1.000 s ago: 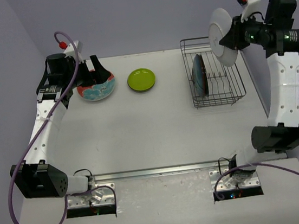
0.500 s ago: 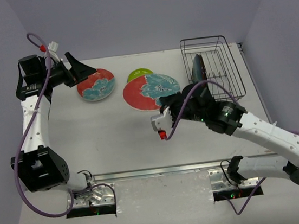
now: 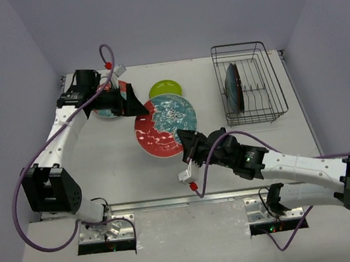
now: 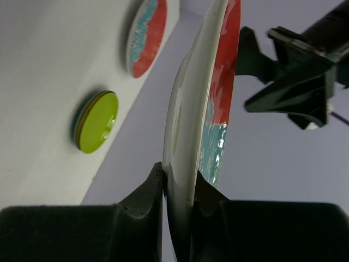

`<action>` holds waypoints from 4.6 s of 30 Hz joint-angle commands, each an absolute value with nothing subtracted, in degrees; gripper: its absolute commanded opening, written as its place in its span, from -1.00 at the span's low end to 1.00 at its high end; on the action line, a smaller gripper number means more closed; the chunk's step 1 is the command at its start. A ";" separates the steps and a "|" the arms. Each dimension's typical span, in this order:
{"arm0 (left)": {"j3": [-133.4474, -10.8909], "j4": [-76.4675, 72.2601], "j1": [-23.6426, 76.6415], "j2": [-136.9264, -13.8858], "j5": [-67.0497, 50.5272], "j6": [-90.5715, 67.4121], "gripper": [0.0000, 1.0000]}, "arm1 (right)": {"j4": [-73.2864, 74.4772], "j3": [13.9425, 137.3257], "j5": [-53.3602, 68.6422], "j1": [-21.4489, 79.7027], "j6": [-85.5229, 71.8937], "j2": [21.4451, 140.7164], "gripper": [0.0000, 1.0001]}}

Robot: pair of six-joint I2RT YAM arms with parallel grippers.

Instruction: Unload the plates from the dish rack

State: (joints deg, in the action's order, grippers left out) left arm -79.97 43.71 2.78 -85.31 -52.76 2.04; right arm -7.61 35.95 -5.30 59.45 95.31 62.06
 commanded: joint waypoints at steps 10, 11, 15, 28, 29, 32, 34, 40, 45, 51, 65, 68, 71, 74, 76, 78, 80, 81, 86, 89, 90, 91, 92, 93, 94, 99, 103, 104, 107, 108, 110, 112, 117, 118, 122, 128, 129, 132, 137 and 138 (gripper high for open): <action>-77.78 50.32 5.32 -88.68 -67.37 16.30 -0.07 | -36.88 33.28 -4.41 59.85 102.77 59.60 -1.00; -77.75 51.81 5.49 -89.27 -68.52 17.14 -0.14 | -37.83 32.92 -4.20 59.87 102.81 59.91 -1.00; -76.96 53.96 5.98 -90.89 -70.67 19.42 -0.18 | -40.50 32.70 -4.38 59.93 102.66 61.28 -1.00; -76.79 53.98 5.24 -91.67 -74.01 18.80 -1.00 | -40.51 32.28 -7.20 59.92 102.77 62.16 -0.66; -77.09 53.39 3.80 -91.89 -74.56 18.09 -1.00 | -39.69 32.32 -7.96 59.94 102.34 61.89 -0.40; -78.97 50.50 -3.16 -93.37 -76.28 14.41 -1.00 | -37.12 32.31 -10.42 59.80 100.14 60.56 0.37; -81.52 47.03 -8.76 -95.45 -75.88 10.11 -1.00 | -35.52 32.11 -12.28 59.84 98.54 59.88 0.77; -82.70 25.46 -18.45 -100.10 -66.38 -11.40 -1.00 | -32.17 30.54 -18.40 59.06 94.88 58.18 0.98; -87.53 19.54 -19.90 -107.93 -58.73 -15.91 -1.00 | -19.03 35.03 -25.05 57.41 81.91 57.10 0.97; -92.71 13.02 -20.24 -117.13 -56.69 -21.05 -1.00 | -5.99 41.41 -28.49 53.02 70.18 57.22 0.98; -100.81 2.72 -21.76 -128.71 -57.31 -30.73 -1.00 | -0.18 40.64 -29.39 49.66 64.87 54.58 0.98; -101.84 4.68 -21.80 -129.86 -56.20 -29.85 -1.00 | -0.18 40.69 -29.28 49.57 64.53 54.50 0.98; -102.41 7.94 -21.80 -130.67 -54.03 -26.73 -0.96 | 1.06 41.09 -29.10 49.57 64.01 54.49 0.98; -101.68 9.07 -21.80 -130.73 -53.58 -25.61 -0.94 | 1.32 41.24 -28.83 49.50 63.98 54.70 0.97; -100.91 9.59 -21.80 -130.44 -53.25 -24.83 -0.90 | 1.39 41.91 -28.88 49.55 63.35 54.96 0.98; -100.50 10.35 -21.80 -130.06 -52.36 -23.77 -0.81 | 1.76 43.28 -29.11 49.46 61.98 55.62 0.97; -100.49 12.30 -21.80 -129.87 -51.33 -22.62 -0.63 | 2.90 44.94 -29.12 49.45 60.59 56.19 0.98; -100.59 13.34 -21.82 -129.64 -50.26 -21.86 -0.53 | 3.51 45.66 -29.14 49.44 59.52 56.32 0.98; -101.51 19.70 -21.80 -127.46 -43.13 -15.83 0.03 | 5.60 49.61 -29.53 48.75 53.97 56.95 0.98; -101.55 22.89 -21.72 -124.60 -34.08 -11.91 0.14 | 7.33 53.16 -29.11 46.88 47.82 57.82 0.98; -101.60 24.00 -21.61 -124.01 -31.52 -11.15 0.18 | 7.95 54.36 -28.99 46.40 46.20 58.19 0.98; -101.74 24.84 -21.34 -123.45 -28.71 -10.09 0.18 | 9.66 56.45 -28.58 45.73 44.35 58.72 0.98; -101.88 25.69 -21.06 -122.88 -25.91 -9.04 0.19 | 11.37 58.55 -28.16 45.06 42.49 59.24 0.98; -101.95 26.43 -20.43 -122.04 -22.12 -7.70 0.20 | 12.65 60.13 -27.61 44.25 40.34 59.95 0.98; -101.87 26.89 -19.78 -121.05 -18.15 -6.28 0.22 | 13.62 61.34 -27.16 43.60 38.26 60.55 0.98; -99.44 26.30 -13.17 -115.19 -0.34 -0.30 0.44 | 20.17 68.71 -24.80 39.59 30.29 63.36 0.98; -97.15 24.69 -8.75 -112.15 8.83 3.50 0.47 | 23.38 72.05 -23.60 35.68 23.85 65.16 0.97; -96.61 24.31 -7.62 -111.18 10.35 3.77 0.47 | 25.95 74.58 -22.15 32.72 19.70 66.23 0.98; -94.31 22.46 -5.87 -107.54 11.21 4.27 0.47 | 35.34 79.60 -13.34 21.37 8.31 70.27 0.98; -93.14 21.42 -5.44 -106.18 11.06 4.58 0.47 | 37.89 81.49 -10.03 17.85 5.88 71.75 0.95; -89.79 19.31 -4.61 -102.30 9.61 5.25 0.47 | 44.50 84.28 -1.71 9.33 1.80 75.59 0.80; -86.43 18.05 -3.30 -97.97 7.82 6.13 0.47 | 46.33 85.82 6.52 1.17 -0.30 79.34 0.59; -79.24 17.23 1.46 -88.08 5.51 8.33 0.48 | 46.77 87.58 19.24 -8.69 2.36 86.83 0.19; -78.53 17.31 1.92 -87.04 5.36 8.49 0.49 | 47.02 88.06 21.20 -8.96 3.26 87.69 0.17; -76.09 17.94 3.17 -83.47 4.65 8.57 0.49 | 48.17 89.56 28.62 -9.59 6.30 90.50 0.13; -74.05 19.13 3.57 -81.49 2.79 7.68 0.51 | 48.62 90.79 32.90 -9.76 6.89 92.80 0.12; -73.92 19.16 3.66 -81.34 2.62 7.59 0.51 | 48.64 90.96 32.72 -9.76 6.91 93.23 0.11; -73.94 19.26 3.70 -81.31 2.11 7.20 0.52 | 48.52 92.15 31.96 -9.76 7.03 94.37 0.10; -74.71 19.60 3.78 -82.00 1.76 6.77 0.52 | 48.69 94.83 30.41 -9.76 7.03 96.85 0.08; -74.97 19.69 3.78 -82.35 1.58 6.68 0.52 | 48.60 95.01 30.15 -9.76 7.21 97.20 0.08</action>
State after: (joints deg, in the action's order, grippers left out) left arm -73.58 20.86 3.70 -82.91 2.72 7.40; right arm 49.34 91.81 30.04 -9.72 6.26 96.12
